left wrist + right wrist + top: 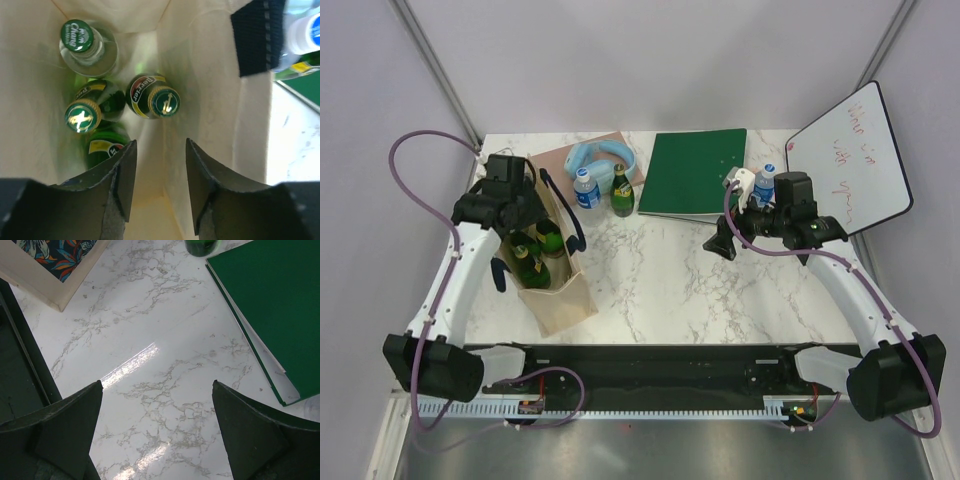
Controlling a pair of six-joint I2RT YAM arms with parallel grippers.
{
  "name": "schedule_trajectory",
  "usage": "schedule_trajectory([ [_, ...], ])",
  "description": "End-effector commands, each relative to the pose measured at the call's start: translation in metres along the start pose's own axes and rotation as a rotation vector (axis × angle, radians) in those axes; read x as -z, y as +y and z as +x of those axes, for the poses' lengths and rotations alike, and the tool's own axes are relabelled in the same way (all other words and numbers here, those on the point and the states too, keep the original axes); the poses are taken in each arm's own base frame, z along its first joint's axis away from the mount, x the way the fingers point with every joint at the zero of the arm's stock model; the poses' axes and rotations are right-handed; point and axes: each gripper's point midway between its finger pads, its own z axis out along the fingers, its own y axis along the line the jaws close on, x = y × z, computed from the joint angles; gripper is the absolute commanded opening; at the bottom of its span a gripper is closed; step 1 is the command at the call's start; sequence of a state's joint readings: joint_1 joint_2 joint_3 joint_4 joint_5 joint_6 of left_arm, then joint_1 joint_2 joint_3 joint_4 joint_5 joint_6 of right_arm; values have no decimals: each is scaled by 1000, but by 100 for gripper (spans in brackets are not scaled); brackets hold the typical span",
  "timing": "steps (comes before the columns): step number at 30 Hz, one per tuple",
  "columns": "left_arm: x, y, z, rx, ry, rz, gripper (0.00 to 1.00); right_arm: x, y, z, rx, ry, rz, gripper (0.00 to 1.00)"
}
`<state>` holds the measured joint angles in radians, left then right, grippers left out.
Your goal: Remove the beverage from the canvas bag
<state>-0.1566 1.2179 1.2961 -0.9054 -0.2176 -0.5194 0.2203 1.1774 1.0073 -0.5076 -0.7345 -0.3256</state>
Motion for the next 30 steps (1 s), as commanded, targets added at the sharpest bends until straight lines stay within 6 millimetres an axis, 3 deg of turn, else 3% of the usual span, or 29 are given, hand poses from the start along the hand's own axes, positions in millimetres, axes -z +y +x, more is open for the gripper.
schedule_trajectory([
  [1,-17,-7,-11,-78,3,8,49,4,0,-9,31,-35,15,98],
  [18,-58,-3,-10,-179,74,-74,48,3,-3,-8,31,-32,20,98],
  [30,-64,-2,-13,-195,72,-90,43,4,-3,-7,28,-31,23,98],
])
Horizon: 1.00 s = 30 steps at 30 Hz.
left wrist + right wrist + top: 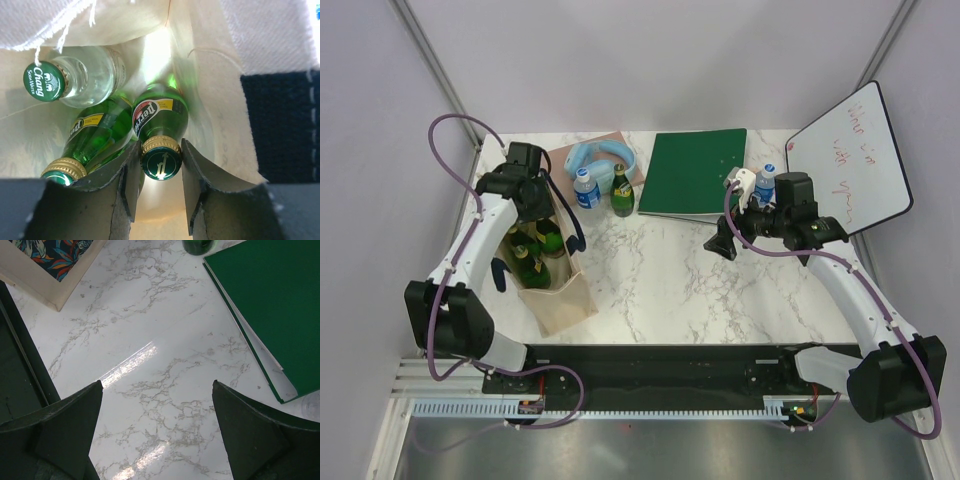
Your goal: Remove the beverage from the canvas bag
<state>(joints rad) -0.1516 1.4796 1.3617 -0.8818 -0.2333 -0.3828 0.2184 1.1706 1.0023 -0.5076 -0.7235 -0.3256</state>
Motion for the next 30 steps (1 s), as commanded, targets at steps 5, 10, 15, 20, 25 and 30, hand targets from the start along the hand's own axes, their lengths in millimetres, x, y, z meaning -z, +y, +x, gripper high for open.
schedule_trajectory([
  [5,3,1,-24,-32,-74,-6,42,2,-1,-9,26,-34,7,98],
  [10,7,-1,-27,-51,-82,9,22,2,-1,-9,26,-35,6,98],
  [15,35,-7,-46,-90,-156,72,2,3,1,-13,34,-43,-2,98],
  [20,78,1,-57,-140,-261,108,2,3,1,-17,33,-51,-12,98],
  [25,115,6,-58,-217,-327,156,2,1,4,-24,30,-62,-42,98],
  [30,167,-6,-64,-276,-434,293,2,0,13,-43,55,-86,-94,98],
])
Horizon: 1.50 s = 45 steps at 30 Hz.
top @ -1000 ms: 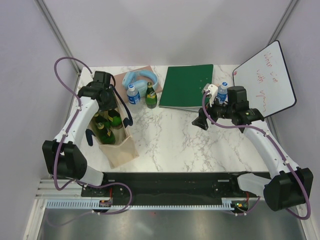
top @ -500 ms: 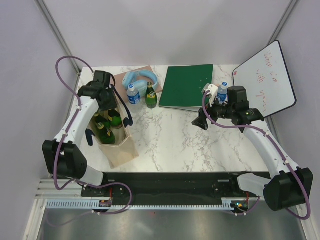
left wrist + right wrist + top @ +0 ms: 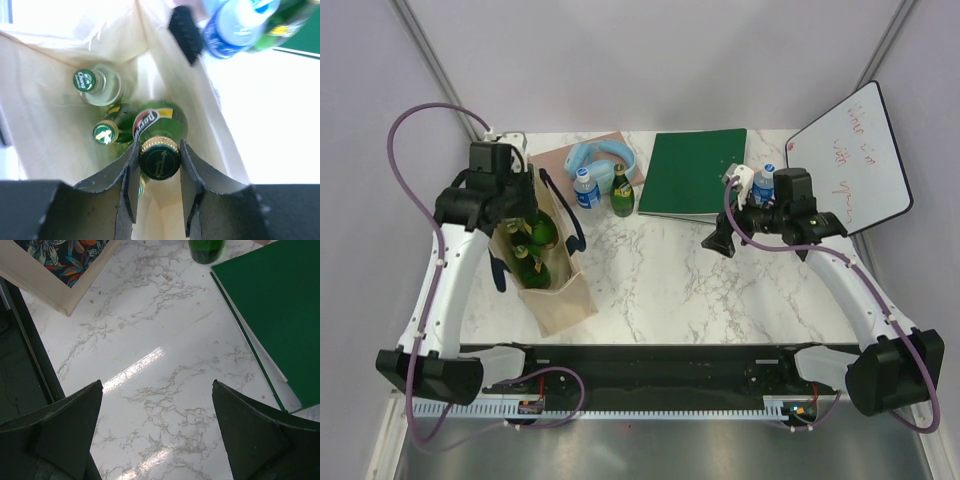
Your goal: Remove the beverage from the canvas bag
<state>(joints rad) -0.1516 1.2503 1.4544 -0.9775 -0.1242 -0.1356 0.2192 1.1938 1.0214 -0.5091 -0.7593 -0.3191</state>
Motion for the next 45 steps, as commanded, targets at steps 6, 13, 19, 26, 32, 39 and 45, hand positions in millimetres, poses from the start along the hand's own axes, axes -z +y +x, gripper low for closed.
schedule_trajectory([
  [6,114,-24,-81,-102,-377,209,2,-7,25,-68,121,-98,-125,98],
  [13,169,-39,-107,-112,-479,320,2,-20,56,-111,168,-140,-233,98],
  [19,214,-62,-124,-97,-563,475,2,-23,93,-161,200,-213,-332,98],
  [26,222,-100,-127,-49,-509,701,2,-18,115,-206,204,-292,-367,98],
  [32,207,-140,-121,-67,-464,810,2,-23,99,-185,194,-259,-274,98],
  [39,162,-190,-111,-140,-422,845,2,-3,59,-163,132,-252,-118,98],
  [45,105,-226,-93,-237,-391,805,2,18,18,-133,69,-237,32,98],
])
